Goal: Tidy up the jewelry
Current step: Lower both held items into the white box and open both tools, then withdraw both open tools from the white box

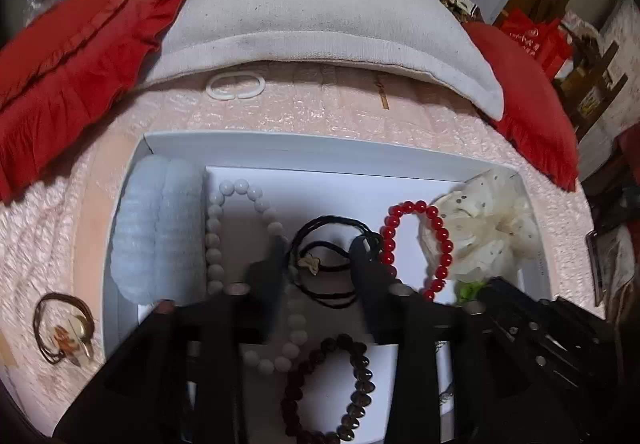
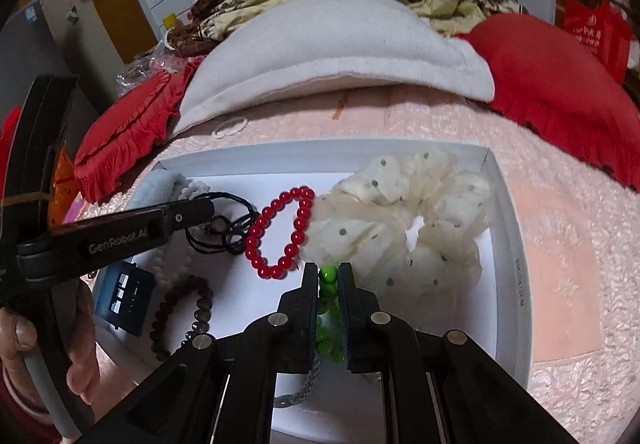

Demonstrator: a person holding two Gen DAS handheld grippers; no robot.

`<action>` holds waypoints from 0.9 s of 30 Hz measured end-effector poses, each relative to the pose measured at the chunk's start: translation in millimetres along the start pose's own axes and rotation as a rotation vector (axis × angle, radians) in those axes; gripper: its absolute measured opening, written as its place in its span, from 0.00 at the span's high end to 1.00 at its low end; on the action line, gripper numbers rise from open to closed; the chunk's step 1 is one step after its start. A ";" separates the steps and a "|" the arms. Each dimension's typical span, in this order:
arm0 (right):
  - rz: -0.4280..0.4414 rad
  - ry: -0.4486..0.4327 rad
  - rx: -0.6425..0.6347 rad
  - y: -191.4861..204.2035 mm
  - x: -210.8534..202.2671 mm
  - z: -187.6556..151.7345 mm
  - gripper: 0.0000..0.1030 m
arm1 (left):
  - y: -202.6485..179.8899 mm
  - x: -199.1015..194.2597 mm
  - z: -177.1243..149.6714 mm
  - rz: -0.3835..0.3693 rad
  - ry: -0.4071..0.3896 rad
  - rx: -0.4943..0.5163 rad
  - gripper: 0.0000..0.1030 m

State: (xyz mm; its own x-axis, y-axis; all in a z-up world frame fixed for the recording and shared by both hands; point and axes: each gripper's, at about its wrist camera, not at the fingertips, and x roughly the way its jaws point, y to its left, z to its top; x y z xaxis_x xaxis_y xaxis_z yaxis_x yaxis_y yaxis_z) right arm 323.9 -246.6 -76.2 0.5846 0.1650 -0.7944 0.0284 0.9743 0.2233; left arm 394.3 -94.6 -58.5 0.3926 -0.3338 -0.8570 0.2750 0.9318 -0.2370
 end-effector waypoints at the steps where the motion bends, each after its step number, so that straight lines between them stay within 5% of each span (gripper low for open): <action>1: 0.003 0.008 0.004 -1.0 0.7 -0.1 0.91 | 1.5 -3.5 -0.9 -0.011 -0.009 -0.011 0.57; 4: -0.001 0.007 -0.005 0.4 -3.2 -1.6 0.89 | 4.9 -15.1 -2.8 -0.048 -0.020 -0.040 0.55; 7: -0.010 -0.019 -0.023 4.8 -14.5 -6.0 0.72 | 7.0 -31.5 -5.8 -0.074 -0.037 -0.058 0.55; 14: 0.002 -0.056 -0.041 22.8 -40.1 -21.2 0.72 | 22.7 -93.8 -32.9 -0.053 -0.126 -0.073 0.55; 21: 0.022 -0.001 -0.139 71.7 -29.9 -51.0 0.72 | 49.6 -155.5 -101.4 0.125 -0.225 -0.095 0.55; 27: 0.015 0.052 -0.097 82.3 -9.0 -64.9 0.72 | 64.4 -164.2 -152.5 0.219 -0.247 -0.110 0.55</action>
State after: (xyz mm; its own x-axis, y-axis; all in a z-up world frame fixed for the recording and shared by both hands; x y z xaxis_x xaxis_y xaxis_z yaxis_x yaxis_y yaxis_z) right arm 268.4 -158.0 -87.3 0.5416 0.1851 -0.8200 -0.0605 0.9815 0.1816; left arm 213.6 41.9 -2.9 0.6363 -0.1365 -0.7593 0.0700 0.9904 -0.1194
